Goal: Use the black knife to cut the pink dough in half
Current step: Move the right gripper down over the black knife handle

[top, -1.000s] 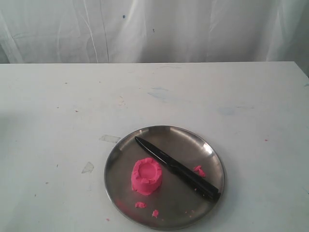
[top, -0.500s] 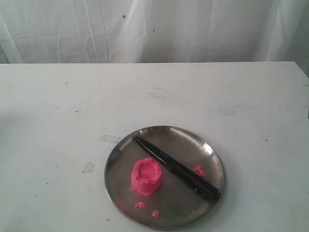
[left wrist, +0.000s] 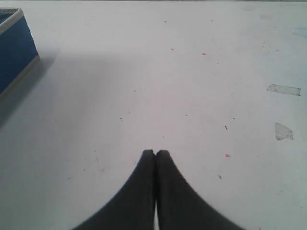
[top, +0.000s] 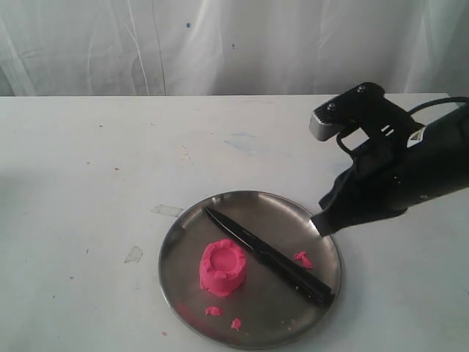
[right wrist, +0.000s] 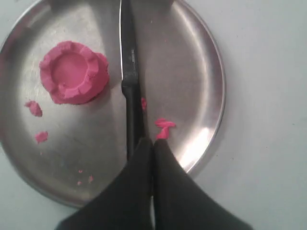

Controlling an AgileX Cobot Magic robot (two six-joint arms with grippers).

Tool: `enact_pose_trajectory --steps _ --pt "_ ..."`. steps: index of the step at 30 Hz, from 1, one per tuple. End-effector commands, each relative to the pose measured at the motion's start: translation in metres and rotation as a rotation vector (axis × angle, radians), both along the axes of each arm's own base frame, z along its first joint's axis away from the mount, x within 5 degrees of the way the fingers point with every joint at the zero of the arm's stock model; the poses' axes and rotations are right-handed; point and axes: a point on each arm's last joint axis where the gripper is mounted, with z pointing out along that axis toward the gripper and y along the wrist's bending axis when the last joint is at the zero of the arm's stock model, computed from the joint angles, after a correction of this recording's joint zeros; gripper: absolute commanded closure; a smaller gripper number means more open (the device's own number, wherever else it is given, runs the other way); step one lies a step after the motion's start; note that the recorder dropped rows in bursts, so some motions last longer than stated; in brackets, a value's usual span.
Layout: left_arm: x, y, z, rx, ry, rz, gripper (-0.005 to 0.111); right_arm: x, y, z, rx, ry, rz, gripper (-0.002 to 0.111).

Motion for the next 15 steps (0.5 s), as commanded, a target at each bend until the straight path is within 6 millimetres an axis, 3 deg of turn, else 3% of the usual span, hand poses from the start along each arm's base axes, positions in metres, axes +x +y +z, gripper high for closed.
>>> enact_pose_trajectory --steps 1,4,10,15 --pt "0.0 0.0 -0.001 -0.006 -0.006 -0.005 0.107 0.006 0.007 -0.014 0.029 0.075 -0.013 0.108" --pt "0.0 0.0 -0.001 -0.006 -0.006 -0.005 0.107 0.006 0.011 -0.024 0.001 0.133 0.027 0.1" --pt "0.0 0.0 -0.001 -0.006 -0.006 -0.005 0.107 0.009 0.017 -0.037 -0.019 0.16 0.044 0.064" --pt "0.0 0.0 -0.001 -0.006 -0.006 -0.005 0.107 0.015 0.02 -0.052 -0.034 0.197 0.033 0.06"
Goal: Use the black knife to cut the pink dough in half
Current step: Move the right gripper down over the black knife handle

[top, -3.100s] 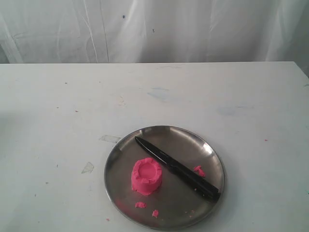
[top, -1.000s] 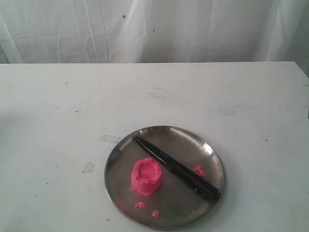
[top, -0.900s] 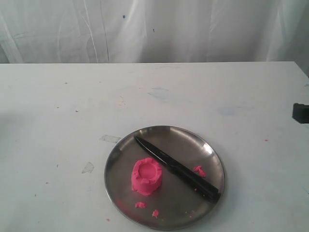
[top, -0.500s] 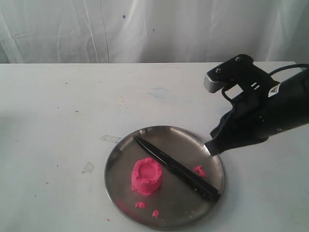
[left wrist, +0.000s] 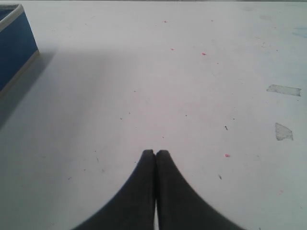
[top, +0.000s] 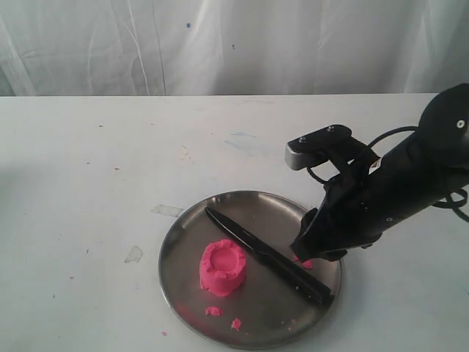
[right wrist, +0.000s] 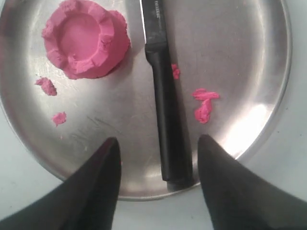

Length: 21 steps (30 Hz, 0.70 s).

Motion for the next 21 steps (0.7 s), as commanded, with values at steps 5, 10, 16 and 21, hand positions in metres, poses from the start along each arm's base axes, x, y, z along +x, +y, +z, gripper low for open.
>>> enact_pose_trajectory --steps 5,10,16,21 --pt "0.0 0.0 -0.001 -0.006 -0.006 -0.005 0.107 0.01 0.004 -0.027 -0.032 0.063 -0.005 0.06" --pt "0.0 0.0 -0.001 -0.006 -0.006 -0.005 0.107 0.013 0.005 -0.041 -0.05 0.095 -0.01 0.061" --pt "0.0 0.0 -0.001 -0.006 -0.006 -0.005 0.107 0.016 0.006 -0.058 -0.074 0.149 -0.01 0.061" --pt "0.0 0.0 -0.001 -0.006 -0.006 -0.005 0.107 0.016 0.006 -0.069 -0.089 0.183 -0.01 0.061"
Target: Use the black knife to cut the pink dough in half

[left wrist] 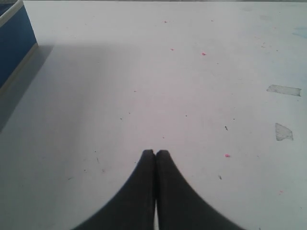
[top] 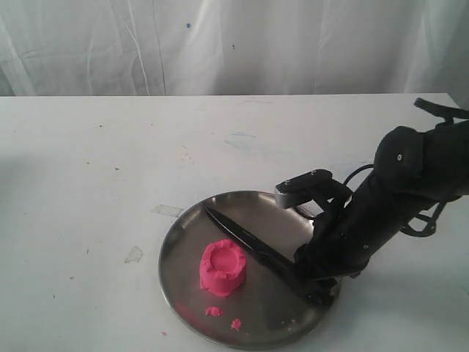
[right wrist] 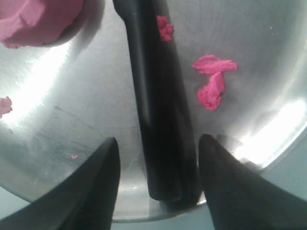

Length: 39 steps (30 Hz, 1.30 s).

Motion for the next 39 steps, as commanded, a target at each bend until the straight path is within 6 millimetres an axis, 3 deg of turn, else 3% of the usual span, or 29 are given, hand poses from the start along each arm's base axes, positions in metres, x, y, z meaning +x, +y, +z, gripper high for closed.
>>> enact_pose_trajectory --steps 1,8,25,27,32,39 --pt "0.0 0.0 -0.001 -0.006 -0.006 -0.005 0.107 0.002 0.001 -0.008 -0.008 0.016 0.004 0.061" --pt "0.0 0.0 -0.001 -0.006 -0.006 -0.005 0.107 0.001 0.001 -0.01 -0.012 0.026 0.006 0.062" --pt "0.0 0.0 -0.001 -0.006 -0.006 -0.005 0.107 0.007 0.004 0.001 -0.021 0.037 0.056 0.103" --pt "0.0 0.0 -0.001 -0.006 -0.006 -0.005 0.107 0.008 0.005 0.006 -0.016 0.027 0.06 0.108" --pt "0.0 0.0 -0.001 -0.006 -0.006 -0.005 0.107 0.007 0.005 0.027 0.007 -0.009 0.073 0.108" --pt "0.0 0.0 -0.001 -0.006 -0.006 -0.005 0.107 -0.012 -0.001 0.058 0.016 0.017 0.074 0.108"
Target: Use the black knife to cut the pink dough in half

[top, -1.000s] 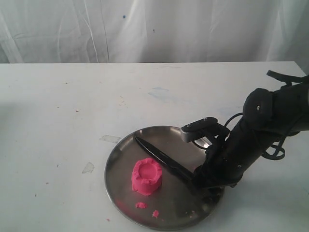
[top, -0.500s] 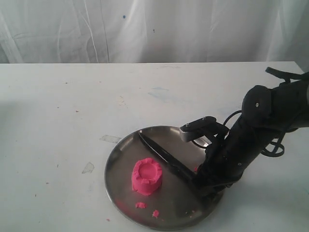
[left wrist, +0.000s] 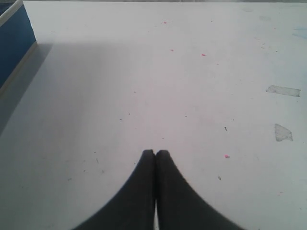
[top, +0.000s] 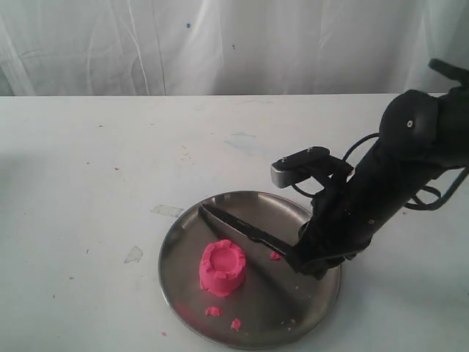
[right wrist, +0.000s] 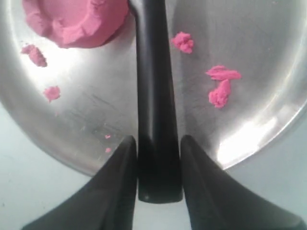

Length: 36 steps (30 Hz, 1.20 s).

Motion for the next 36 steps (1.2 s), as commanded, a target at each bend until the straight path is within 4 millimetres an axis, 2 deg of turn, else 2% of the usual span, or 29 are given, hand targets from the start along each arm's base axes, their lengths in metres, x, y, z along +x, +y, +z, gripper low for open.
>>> enact_pose_trajectory --steps 1,5,9,12,16,22,24,28,36 --pt "0.0 0.0 -0.001 -0.006 -0.003 -0.004 0.107 -0.016 -0.007 0.019 -0.018 0.041 -0.003 0.108" --pt "0.0 0.0 -0.001 -0.006 -0.003 -0.004 0.107 -0.028 -0.021 0.015 -0.107 0.039 -0.053 0.108" --pt "0.0 0.0 -0.001 -0.006 -0.003 -0.004 0.107 -0.038 -0.035 -0.003 -0.22 0.08 -0.142 0.108" --pt "0.0 0.0 -0.001 -0.006 -0.003 -0.004 0.107 -0.046 -0.036 -0.01 -0.214 0.123 -0.155 0.108" --pt "0.0 0.0 -0.001 -0.006 -0.003 -0.004 0.107 -0.045 -0.034 -0.01 -0.184 0.118 -0.176 0.108" --pt "0.0 0.0 -0.001 -0.006 -0.003 -0.004 0.107 -0.042 -0.033 -0.01 -0.169 0.082 -0.184 0.078" --pt "0.0 0.0 -0.001 -0.006 -0.003 -0.004 0.107 -0.041 -0.033 -0.01 -0.166 0.079 -0.186 0.073" --pt "0.0 0.0 -0.001 -0.006 -0.003 -0.004 0.107 -0.041 -0.033 -0.01 -0.165 0.077 -0.187 0.068" --pt "0.0 0.0 -0.001 -0.006 -0.003 -0.004 0.107 -0.038 -0.031 -0.007 -0.152 0.05 -0.191 0.068"
